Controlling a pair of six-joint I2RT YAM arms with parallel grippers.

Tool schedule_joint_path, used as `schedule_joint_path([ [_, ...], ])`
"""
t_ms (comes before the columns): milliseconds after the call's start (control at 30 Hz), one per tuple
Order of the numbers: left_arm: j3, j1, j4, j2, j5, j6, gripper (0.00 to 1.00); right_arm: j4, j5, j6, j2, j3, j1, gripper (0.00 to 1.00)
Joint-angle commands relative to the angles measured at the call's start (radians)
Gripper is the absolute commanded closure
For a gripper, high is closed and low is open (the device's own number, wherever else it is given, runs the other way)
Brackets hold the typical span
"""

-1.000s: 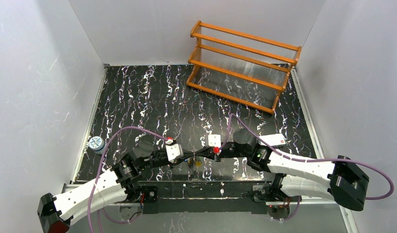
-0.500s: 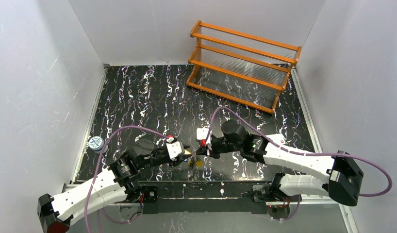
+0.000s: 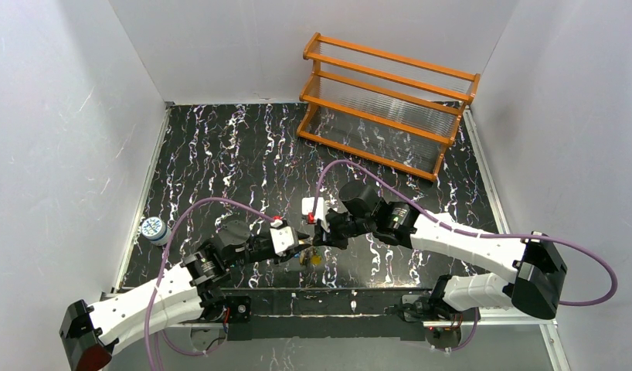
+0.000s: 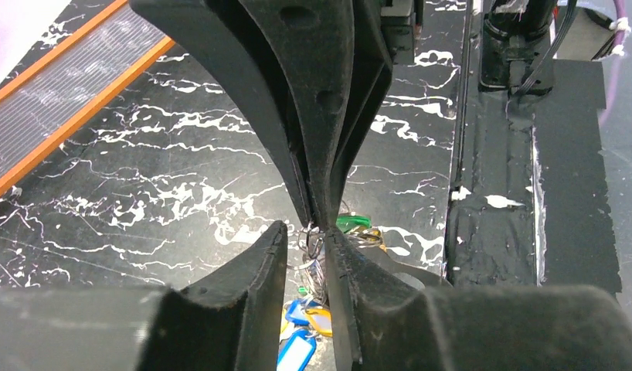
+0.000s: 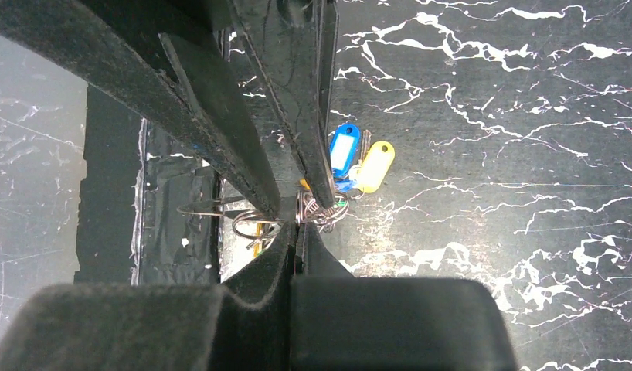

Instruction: Put the keys on the keyring

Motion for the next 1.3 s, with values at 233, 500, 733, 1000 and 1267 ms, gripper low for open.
schedule_joint_path([
  [233, 0.007, -0.005, 0.046, 0.052, 0.047, 0.004, 0.84, -0.096, -0.001, -0.011, 0.001, 0.006, -0.001, 0.99],
  [500, 0.03, -0.005, 0.003, 0.064, 0.035, 0.025, 1.0, -0.096, -0.004, -0.012, -0.005, 0.009, -0.001, 0.99],
  [733, 0.031, -0.005, -0.019, 0.052, 0.012, 0.011, 1.0, -0.07, 0.025, -0.008, -0.012, 0.007, -0.002, 0.97],
  [1000, -0.053, -0.005, 0.113, -0.062, -0.068, -0.083, 1.0, 0.24, 0.087, 0.113, -0.203, -0.189, -0.07, 0.4],
  [1267, -0.227, -0.005, 0.406, -0.237, -0.041, -0.167, 1.0, 0.465, -0.248, 0.162, -0.322, -0.301, -0.162, 0.42],
])
